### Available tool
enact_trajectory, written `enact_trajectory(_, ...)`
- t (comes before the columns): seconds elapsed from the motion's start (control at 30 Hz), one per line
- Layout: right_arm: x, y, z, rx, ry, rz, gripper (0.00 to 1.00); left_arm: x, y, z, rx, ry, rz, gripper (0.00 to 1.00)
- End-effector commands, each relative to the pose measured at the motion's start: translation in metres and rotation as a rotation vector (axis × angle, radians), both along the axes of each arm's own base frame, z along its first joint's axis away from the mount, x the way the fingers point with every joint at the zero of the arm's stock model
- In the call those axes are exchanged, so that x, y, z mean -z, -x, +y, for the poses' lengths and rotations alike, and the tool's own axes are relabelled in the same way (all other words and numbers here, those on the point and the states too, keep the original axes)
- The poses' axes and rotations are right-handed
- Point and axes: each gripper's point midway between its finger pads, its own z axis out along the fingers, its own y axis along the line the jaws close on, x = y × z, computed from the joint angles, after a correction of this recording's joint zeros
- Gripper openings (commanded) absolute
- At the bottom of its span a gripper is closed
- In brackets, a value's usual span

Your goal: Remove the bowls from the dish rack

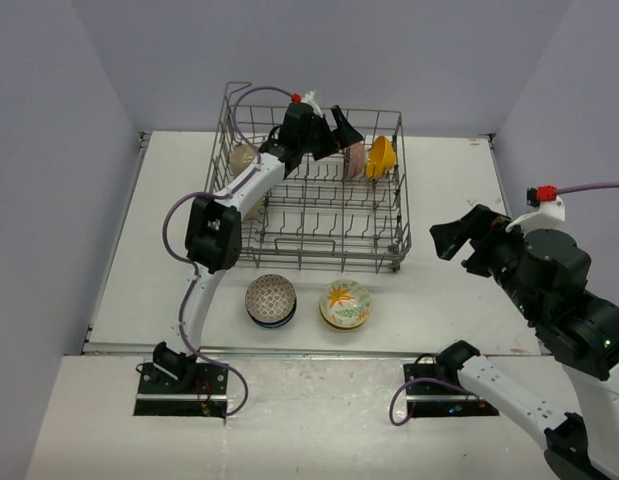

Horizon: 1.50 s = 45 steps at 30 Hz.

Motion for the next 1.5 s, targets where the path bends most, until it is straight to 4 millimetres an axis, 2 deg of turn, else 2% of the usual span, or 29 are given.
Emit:
enact_trajectory(0.0,-0.001,-0.001,0.007,-0.024,-0.022,0.006,0.99,-0.046,-0.022,0.000,-0.028,0.096,-0.131,1.00)
enact_trajectory(0.03,0.001,-0.002,0.008,-0.027,-0.019,0.012,0.99,-0.034,-0.025,-0.003,-0.020,0.107,-0.114,1.00)
enact_trajectory(0.07,0.002,-0.002,0.009,-0.032,-0.014,0.016,0.99,-0.029,-0.025,-0.004,-0.003,0.118,-0.103,1.00)
enact_trajectory(0.1,0.005,-0.003,0.010,-0.036,-0.008,0.024,0.99,-0.035,-0.028,-0.007,0.008,0.146,-0.136,0.99)
enact_trajectory(0.17,0.008,-0.005,0.012,-0.042,0.005,0.033,0.99,-0.022,-0.028,-0.013,0.030,0.176,-0.107,0.98)
enact_trajectory(0.37,0.012,-0.008,0.012,-0.040,0.022,0.048,0.99,-0.002,-0.033,-0.019,0.034,0.217,-0.074,0.88)
enact_trajectory(0.4,0.012,-0.009,0.013,-0.040,0.023,0.049,0.99,0.000,-0.034,-0.020,0.036,0.225,-0.070,0.83)
enact_trajectory(0.43,0.012,-0.009,0.013,-0.043,0.023,0.049,0.99,0.000,-0.034,-0.020,0.038,0.232,-0.070,0.81)
enact_trajectory(0.53,0.016,-0.010,0.014,-0.042,0.030,0.059,0.99,0.001,-0.036,-0.019,0.045,0.260,-0.065,0.65)
enact_trajectory(0.57,0.016,-0.010,0.013,-0.040,0.029,0.059,0.99,0.000,-0.036,-0.018,0.047,0.268,-0.063,0.56)
enact_trajectory(0.67,0.018,-0.011,0.014,-0.040,0.028,0.064,0.99,-0.002,-0.037,-0.016,0.053,0.276,-0.066,0.52)
enact_trajectory(0.7,0.017,-0.011,0.014,-0.039,0.029,0.064,0.99,-0.004,-0.036,-0.017,0.058,0.280,-0.071,0.46)
enact_trajectory(0.83,0.020,-0.012,0.015,-0.040,0.040,0.072,0.99,0.001,-0.034,-0.017,0.072,0.295,-0.053,0.40)
enact_trajectory(1.1,0.018,-0.012,0.015,-0.047,0.042,0.064,0.99,0.006,-0.034,-0.020,0.081,0.316,-0.041,0.38)
enact_trajectory(1.23,0.018,-0.010,0.016,-0.055,0.038,0.065,0.99,0.011,-0.032,-0.022,0.095,0.331,-0.022,0.31)
enact_trajectory(1.37,0.017,-0.009,0.016,-0.059,0.036,0.061,0.99,0.011,-0.030,-0.024,0.107,0.347,-0.016,0.19)
enact_trajectory(1.47,0.017,-0.009,0.016,-0.061,0.036,0.060,0.99,0.012,-0.029,-0.024,0.108,0.351,-0.009,0.18)
